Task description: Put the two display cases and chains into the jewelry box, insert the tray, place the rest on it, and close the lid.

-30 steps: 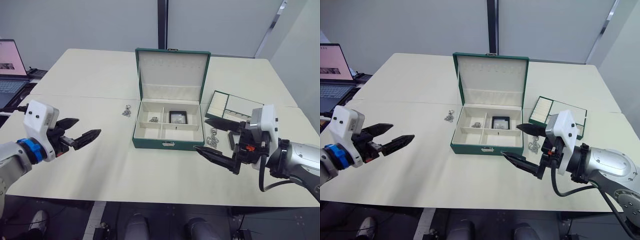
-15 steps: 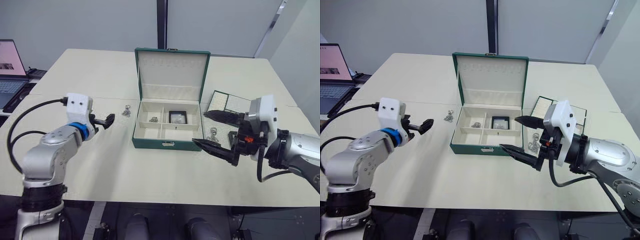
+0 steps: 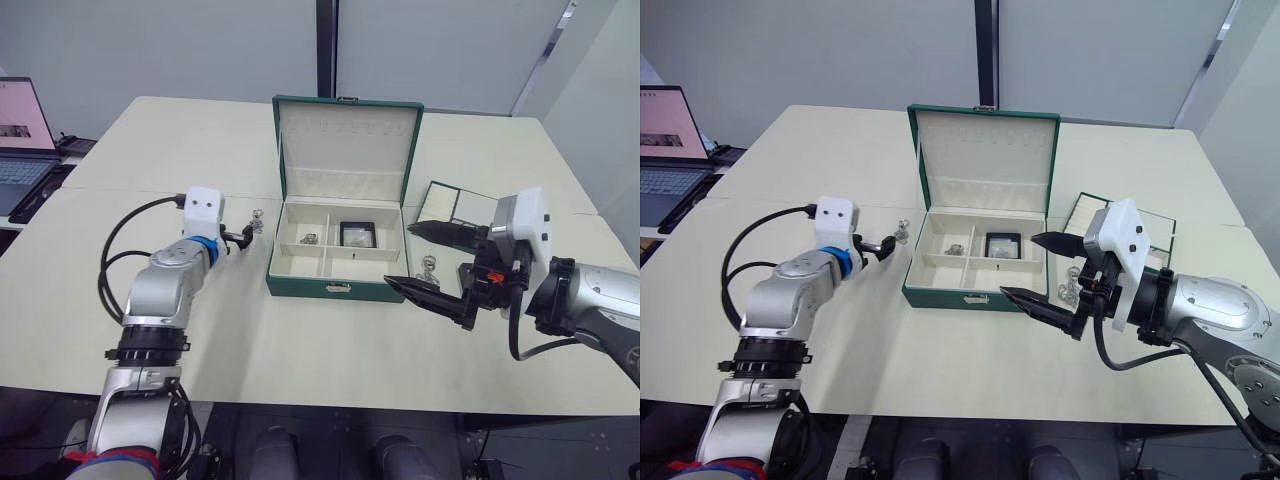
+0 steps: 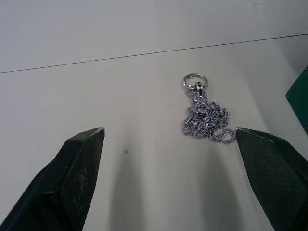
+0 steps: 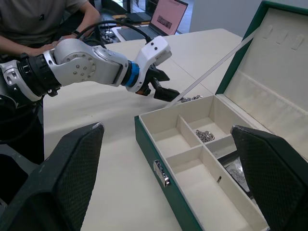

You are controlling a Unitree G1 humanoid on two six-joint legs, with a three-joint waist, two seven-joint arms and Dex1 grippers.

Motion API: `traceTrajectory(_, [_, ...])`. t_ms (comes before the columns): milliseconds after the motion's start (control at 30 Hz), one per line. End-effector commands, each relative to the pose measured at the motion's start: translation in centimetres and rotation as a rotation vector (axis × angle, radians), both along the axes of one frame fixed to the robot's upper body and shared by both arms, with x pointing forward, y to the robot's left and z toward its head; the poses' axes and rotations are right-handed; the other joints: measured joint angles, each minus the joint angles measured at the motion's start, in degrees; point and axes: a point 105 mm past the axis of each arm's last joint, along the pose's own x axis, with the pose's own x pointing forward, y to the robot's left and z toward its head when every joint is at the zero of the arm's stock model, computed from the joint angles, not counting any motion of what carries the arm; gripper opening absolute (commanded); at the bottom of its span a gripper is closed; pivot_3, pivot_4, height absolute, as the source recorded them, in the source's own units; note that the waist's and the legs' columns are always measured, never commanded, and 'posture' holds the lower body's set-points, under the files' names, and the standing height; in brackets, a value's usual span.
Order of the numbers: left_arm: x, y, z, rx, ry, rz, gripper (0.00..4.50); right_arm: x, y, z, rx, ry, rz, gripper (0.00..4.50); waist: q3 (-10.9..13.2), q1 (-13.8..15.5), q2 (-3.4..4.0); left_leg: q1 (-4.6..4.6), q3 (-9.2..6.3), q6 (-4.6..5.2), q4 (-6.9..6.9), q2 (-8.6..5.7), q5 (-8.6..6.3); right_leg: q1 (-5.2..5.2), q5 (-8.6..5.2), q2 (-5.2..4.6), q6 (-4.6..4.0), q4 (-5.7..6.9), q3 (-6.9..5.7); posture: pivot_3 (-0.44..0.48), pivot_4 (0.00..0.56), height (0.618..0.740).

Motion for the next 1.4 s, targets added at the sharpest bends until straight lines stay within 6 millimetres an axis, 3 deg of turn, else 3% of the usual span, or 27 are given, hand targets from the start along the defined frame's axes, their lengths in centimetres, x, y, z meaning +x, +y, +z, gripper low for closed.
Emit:
traceTrajectory(33, [1.1,-0.6,1.1,0.025,-0.047,-0.01,4.47,-0.1,0.1,0.8,0.004,-0.028,0.006,4.5,0.0,0.0,0.0,0.0,0.0,0.0,0.0,0.0,0.0,0.0,0.0,0.0,0.0,0.0,0.0,0.0,0.15,0.74])
traceTrajectory(433, [3.5,-2.3,-0.9,0.036,-0.019,-0.022,4.47,0.0,0.6,1.6,0.007,-0.029,0.005,4.5,-0.01,0.46,0.01,-0.03,0.01,0.0,0.03,-0.01,0.01,0.02,0.0,-0.01,0.01,0.0,-0.04,0.0,0.15,0.74])
traceTrajectory(867, [3.5,-2.9,-2.3,0.026,0.004,-0.041,4.47,0.1,0.8,2.1,0.006,-0.027,-0.008,4.5,-0.03,1.03,0.02,-0.02,0.05,-0.01,0.03,-0.01,0.01,0.03,0.0,-0.01,0.01,0.0,-0.03,0.0,0.15,0.74])
traceTrajectory(1000, [3.4,-3.1,-2.4,0.013,0.011,-0.053,3.57,0.2,0.8,2.2,0.008,-0.024,-0.009,4.5,-0.03,1.04,0.03,-0.02,0.05,-0.01,0.03,0.0,0.01,0.03,0.0,-0.01,0.01,0.0,-0.03,0.0,0.15,0.74])
traceTrajectory(1333, [3.4,-3.4,-2.5,0.008,0.014,-0.051,0.27,0.1,0.8,2.1,0.007,-0.021,-0.009,4.5,-0.03,1.01,0.04,-0.01,0.06,-0.01,0.02,0.0,0.01,0.03,0.0,-0.01,0.01,0.0,-0.01,0.0,0.15,0.74])
traceTrajectory(1400, [3.4,-3.4,-2.5,0.004,0.014,-0.048,0.01,0.1,0.8,2.1,0.007,-0.021,-0.008,4.5,-0.04,1.03,0.04,0.0,0.06,-0.01,0.03,0.0,0.01,0.04,0.0,-0.01,0.01,0.0,-0.01,0.0,0.15,0.74])
